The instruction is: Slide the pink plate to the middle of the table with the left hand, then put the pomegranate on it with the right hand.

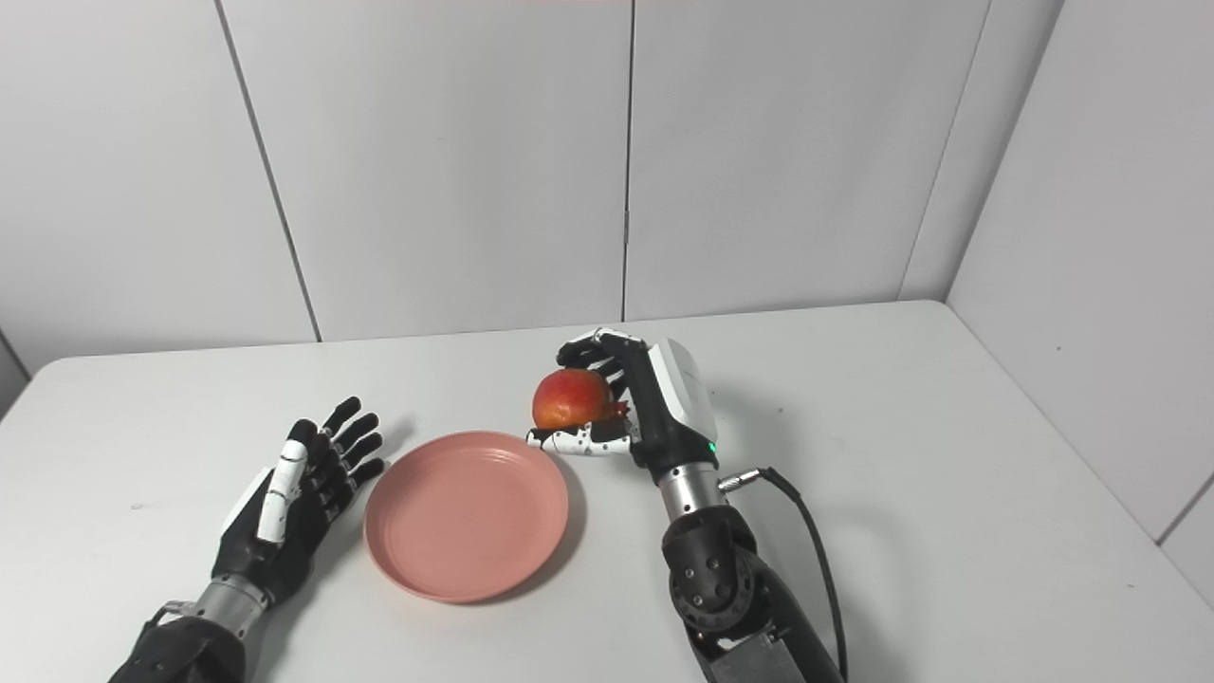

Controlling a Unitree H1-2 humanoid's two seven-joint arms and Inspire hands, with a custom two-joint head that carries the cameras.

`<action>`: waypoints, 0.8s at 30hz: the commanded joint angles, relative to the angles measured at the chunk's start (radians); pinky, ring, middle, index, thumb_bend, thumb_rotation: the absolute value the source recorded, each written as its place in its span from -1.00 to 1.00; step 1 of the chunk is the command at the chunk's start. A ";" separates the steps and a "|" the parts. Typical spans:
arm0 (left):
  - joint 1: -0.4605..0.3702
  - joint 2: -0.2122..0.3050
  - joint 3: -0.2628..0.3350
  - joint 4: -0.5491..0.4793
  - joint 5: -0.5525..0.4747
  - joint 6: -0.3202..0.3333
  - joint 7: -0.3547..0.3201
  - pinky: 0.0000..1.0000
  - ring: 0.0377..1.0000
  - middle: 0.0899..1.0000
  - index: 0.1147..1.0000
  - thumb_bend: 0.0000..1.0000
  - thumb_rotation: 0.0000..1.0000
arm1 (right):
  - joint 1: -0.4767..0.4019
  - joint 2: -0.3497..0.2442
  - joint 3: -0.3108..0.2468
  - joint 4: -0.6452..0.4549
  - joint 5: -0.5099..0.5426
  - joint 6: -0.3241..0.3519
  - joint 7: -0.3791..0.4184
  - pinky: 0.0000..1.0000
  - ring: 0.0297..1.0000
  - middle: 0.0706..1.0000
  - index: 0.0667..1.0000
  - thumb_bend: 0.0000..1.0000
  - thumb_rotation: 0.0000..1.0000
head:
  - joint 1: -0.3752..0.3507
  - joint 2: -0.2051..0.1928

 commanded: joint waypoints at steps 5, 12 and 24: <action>-0.017 0.002 -0.001 -0.022 0.008 -0.010 0.007 0.85 0.90 0.89 0.87 0.36 0.98 | -0.005 0.013 0.040 -0.038 -0.019 -0.085 0.020 -0.20 -0.21 -0.11 0.01 0.02 -1.00 | 0.001 0.000; -0.013 0.001 -0.003 -0.035 0.008 0.000 0.009 0.86 0.91 0.89 0.87 0.36 0.98 | 0.018 0.027 0.073 0.002 -0.032 -0.151 0.011 -0.25 -0.24 -0.11 0.02 0.02 -1.00 | 0.001 0.006; -0.009 0.005 -0.011 -0.038 0.020 -0.007 0.008 0.85 0.90 0.89 0.87 0.36 1.00 | 0.019 0.029 0.096 0.103 -0.113 -0.281 -0.036 -0.20 -0.23 -0.11 0.02 0.02 -1.00 | 0.007 0.003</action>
